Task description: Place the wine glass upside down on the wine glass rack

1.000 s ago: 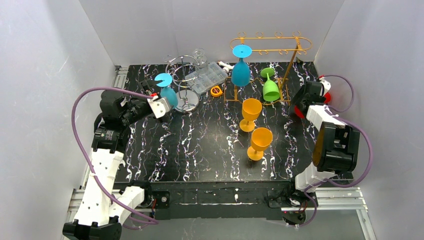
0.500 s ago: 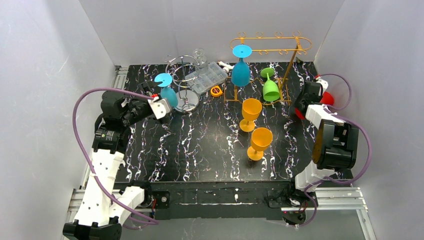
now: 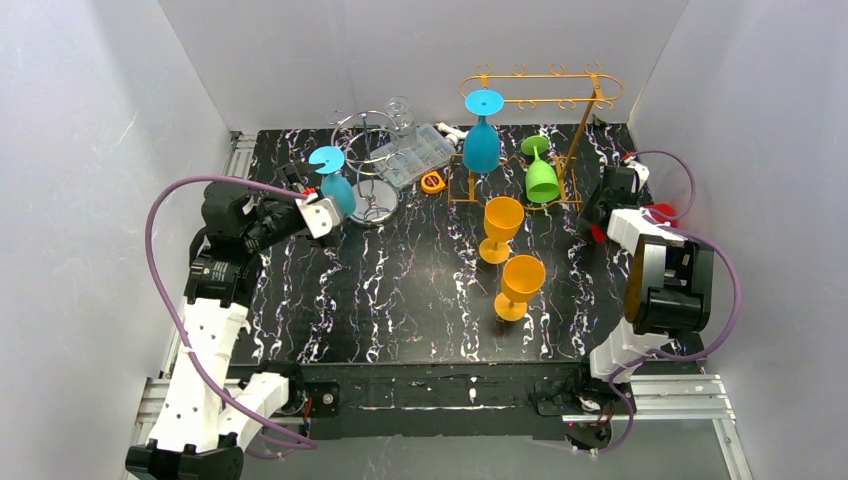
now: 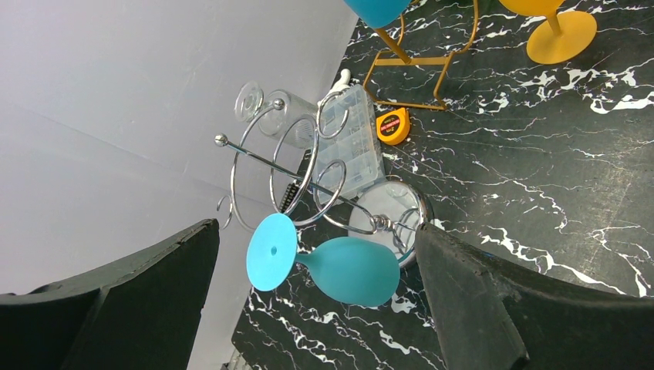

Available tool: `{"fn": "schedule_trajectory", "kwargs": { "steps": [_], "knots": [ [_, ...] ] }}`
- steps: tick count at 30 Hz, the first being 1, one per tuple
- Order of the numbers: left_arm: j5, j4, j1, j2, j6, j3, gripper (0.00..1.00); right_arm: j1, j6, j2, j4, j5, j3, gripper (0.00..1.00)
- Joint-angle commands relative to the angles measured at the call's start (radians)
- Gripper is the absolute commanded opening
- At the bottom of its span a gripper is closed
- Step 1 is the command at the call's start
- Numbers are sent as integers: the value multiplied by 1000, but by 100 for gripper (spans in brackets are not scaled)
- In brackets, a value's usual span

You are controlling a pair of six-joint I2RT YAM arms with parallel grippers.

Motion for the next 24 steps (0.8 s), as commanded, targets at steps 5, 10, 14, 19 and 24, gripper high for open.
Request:
{"fn": "schedule_trajectory", "kwargs": {
  "steps": [5,10,14,19,24],
  "knots": [
    [16,5,-4,-20,-8,3,98,16,-4,-46,-75,30,17,40],
    [21,2,-3,-21,-13,4,98,21,-7,-44,-150,39,49,21],
    [29,5,-4,-25,-27,4,98,40,8,-58,-202,28,96,1],
    [46,28,-4,-44,-58,3,98,104,51,-164,-291,18,192,1],
    [33,100,-4,-59,-229,21,98,113,169,-388,-335,-124,254,1]
  ]
}}
